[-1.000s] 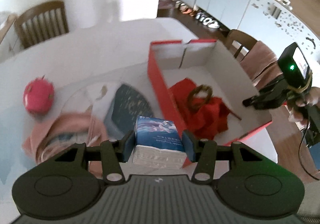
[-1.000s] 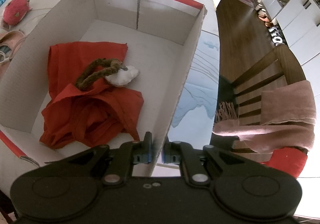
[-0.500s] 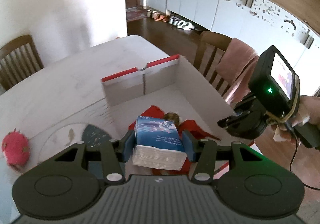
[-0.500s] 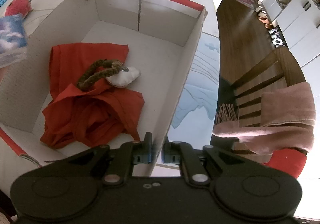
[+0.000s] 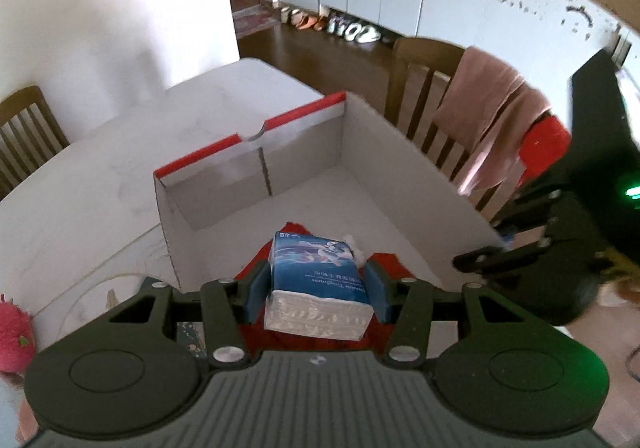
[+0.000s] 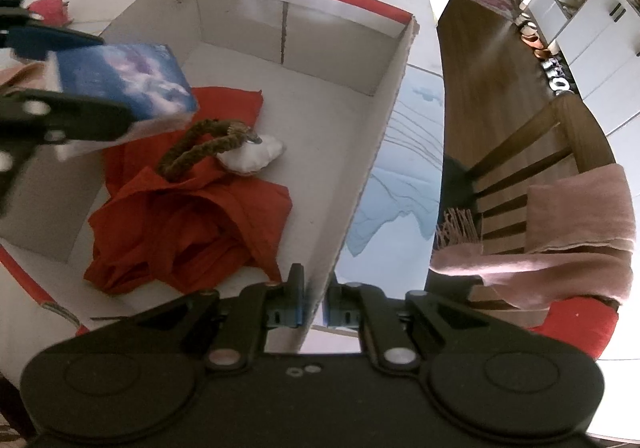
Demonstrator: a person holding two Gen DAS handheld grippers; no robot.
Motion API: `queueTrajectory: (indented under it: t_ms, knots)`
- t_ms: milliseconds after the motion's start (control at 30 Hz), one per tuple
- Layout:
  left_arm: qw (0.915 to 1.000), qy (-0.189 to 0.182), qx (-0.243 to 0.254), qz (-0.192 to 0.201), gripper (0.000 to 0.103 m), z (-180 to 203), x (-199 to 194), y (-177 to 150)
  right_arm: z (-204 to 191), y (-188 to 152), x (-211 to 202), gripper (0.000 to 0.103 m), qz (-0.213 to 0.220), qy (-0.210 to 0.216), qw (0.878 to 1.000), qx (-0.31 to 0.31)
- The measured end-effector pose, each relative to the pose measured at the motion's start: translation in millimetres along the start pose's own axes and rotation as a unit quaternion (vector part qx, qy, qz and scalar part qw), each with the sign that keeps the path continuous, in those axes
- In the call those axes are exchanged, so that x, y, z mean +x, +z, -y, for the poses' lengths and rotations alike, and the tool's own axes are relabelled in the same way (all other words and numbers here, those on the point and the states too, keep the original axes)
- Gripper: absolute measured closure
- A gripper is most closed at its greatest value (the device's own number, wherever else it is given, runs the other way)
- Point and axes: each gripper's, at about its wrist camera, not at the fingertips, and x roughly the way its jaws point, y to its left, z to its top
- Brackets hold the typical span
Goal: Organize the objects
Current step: 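Carry the tissue pack with the left gripper into the box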
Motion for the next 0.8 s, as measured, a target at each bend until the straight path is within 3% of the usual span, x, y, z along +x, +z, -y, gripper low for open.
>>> queueTrajectory:
  t_ms: [400,800]
  knots:
    - [0.9990,0.012,0.004,-0.043,0.053,0,50,-2,4,0,0,0.096,-0.009,0.012,1.000,0.004]
    - [0.9970,0.015,0.007,-0.076,0.053,-4,67,-13,7,1,-1,0.096,-0.011,0.017,1.000,0.017]
